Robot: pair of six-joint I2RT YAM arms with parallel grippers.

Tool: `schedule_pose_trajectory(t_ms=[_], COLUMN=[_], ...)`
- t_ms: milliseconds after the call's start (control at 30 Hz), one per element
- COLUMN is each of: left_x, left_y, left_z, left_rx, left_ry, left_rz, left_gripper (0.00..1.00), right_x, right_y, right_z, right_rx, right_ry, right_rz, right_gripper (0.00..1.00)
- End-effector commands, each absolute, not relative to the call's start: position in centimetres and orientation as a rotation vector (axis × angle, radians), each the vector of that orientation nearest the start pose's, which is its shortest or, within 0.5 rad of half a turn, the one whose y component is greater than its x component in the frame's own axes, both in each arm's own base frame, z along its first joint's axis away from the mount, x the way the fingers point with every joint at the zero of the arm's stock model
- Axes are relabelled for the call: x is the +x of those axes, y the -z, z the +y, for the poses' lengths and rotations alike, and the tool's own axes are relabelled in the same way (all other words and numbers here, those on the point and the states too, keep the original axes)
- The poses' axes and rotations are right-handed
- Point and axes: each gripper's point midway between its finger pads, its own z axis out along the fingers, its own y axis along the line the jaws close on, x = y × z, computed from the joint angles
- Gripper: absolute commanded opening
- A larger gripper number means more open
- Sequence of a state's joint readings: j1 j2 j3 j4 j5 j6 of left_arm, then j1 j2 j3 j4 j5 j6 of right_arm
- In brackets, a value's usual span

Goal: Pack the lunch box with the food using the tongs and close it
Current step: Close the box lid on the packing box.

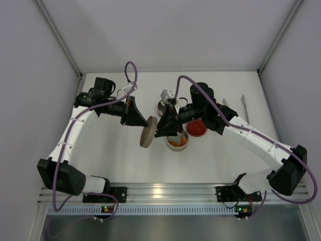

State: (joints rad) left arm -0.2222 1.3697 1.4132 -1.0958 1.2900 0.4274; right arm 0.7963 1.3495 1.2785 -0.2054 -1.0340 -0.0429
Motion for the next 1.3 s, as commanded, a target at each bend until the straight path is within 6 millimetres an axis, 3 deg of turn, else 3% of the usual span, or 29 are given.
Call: schedule_pose_trajectory(t_ms=[0, 100, 133, 200, 333, 400, 433, 467, 500, 533, 567, 600, 667, 767, 900, 1033, 1100, 1267], left_x=[20.4, 20.6, 20.5, 20.6, 20.9, 22.1, 22.3, 23.6, 24.4, 24.9, 26.3, 26.7, 27.8, 28.1, 28.0, 27.6, 27.0, 26.0], left_y=[-31.8, -31.8, -31.8, -31.8, -31.6, -31.2, -31.6, -31.7, -32.2, -32.4, -32.5, -32.7, -32.9, -31.9, -30.0, -28.3, -28.0, -27.6], left_z=[-21.6, -21.6, -21.6, -21.6, -21.0, -20.0, -19.4, -17.9, -17.1, -15.8, -13.6, -12.7, -10.5, -9.5, -8.9, -8.5, -8.6, -8.6], left_rx=[1.060, 1.054, 1.052, 1.051, 0.991, 0.922, 0.861, 0.775, 0.743, 0.645, 0.546, 0.507, 0.420, 0.369, 0.342, 0.343, 0.321, 0.364], left_ry=[1.547, 1.547, 1.547, 1.531, 1.487, 1.439, 1.432, 1.389, 1.372, 1.376, 1.336, 1.330, 1.309, 1.266, 1.255, 1.295, 1.348, 1.386], left_rz=[1.761, 1.764, 1.766, 1.771, 1.836, 1.861, 1.881, 1.889, 1.860, 1.880, 1.883, 1.880, 1.884, 1.964, 2.056, 2.105, 2.125, 2.120], left_gripper=[0.00, 0.00, 0.00, 0.00, 0.30, 0.38, 0.66, 0.71, 0.96, 0.98, 0.98, 0.98, 0.98, 0.98, 0.98, 0.98, 0.98, 0.98], right_x=[13.4, 13.7, 13.8, 14.5, 15.9, 17.3, 17.4, 18.6, 19.1, 19.0, 19.4, 20.6, 20.8, 21.9, 24.3, 25.5, 25.1, 25.7], right_y=[-35.1, -35.3, -35.4, -35.4, -35.0, -34.1, -34.2, -33.8, -33.6, -32.3, -31.8, -31.6, -30.0, -28.8, -29.1, -27.3, -27.0, -24.3], right_z=[36.6, 36.8, 36.8, 36.9, 35.7, 34.1, 33.1, 32.0, 31.2, 29.8, 28.9, 27.7, 25.7, 22.8, 20.1, 19.4, 19.0, 19.3], right_rx=[-1.471, -1.451, -1.443, -1.417, -1.386, -1.360, -1.353, -1.356, -1.367, -1.434, -1.459, -1.462, -1.559, -1.699, -1.873, -2.138, -2.252, -2.495], right_ry=[-1.460, -1.451, -1.446, -1.421, -1.345, -1.284, -1.253, -1.162, -1.097, -1.011, -0.941, -0.828, -0.714, -0.485, -0.129, 0.174, 0.304, 0.509], right_rz=[1.212, 1.227, 1.234, 1.271, 1.341, 1.412, 1.422, 1.424, 1.434, 1.453, 1.471, 1.498, 1.535, 1.559, 1.572, 1.572, 1.567, 1.535], right_gripper=[0.26, 0.17, 0.08, 0.00, 0.00, 0.00, 0.00, 0.00, 0.00, 0.00, 0.00, 0.00, 0.00, 0.00, 0.00, 0.00, 0.00, 0.00])
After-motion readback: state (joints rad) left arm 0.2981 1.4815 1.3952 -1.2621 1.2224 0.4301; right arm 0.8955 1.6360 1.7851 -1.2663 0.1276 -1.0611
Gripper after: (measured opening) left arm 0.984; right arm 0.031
